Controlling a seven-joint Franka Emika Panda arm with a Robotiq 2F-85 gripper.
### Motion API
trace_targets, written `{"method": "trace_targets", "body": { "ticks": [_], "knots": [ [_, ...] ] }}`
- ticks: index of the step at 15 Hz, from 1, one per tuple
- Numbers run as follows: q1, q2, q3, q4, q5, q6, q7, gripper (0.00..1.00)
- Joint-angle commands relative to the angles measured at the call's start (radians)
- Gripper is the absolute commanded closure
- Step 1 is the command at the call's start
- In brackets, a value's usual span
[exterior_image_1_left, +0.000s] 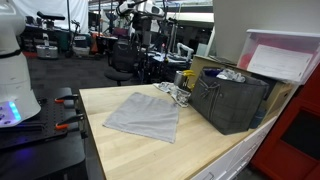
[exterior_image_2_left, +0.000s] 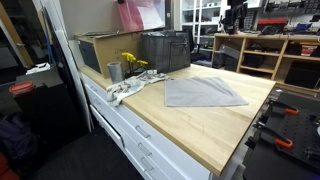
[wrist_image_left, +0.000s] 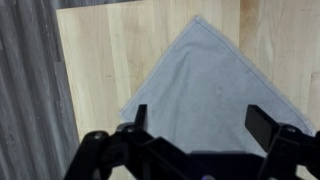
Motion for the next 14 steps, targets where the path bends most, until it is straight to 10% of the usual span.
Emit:
{"method": "trace_targets", "body": {
  "ticks": [1,14],
  "knots": [
    [0.005,0.0,-0.005,0.001,-0.001,-0.002,0.001,0.0],
    [-0.002,0.053,-0.038,0.052,0.047,-0.01,-0.045,0.0]
  ]
}}
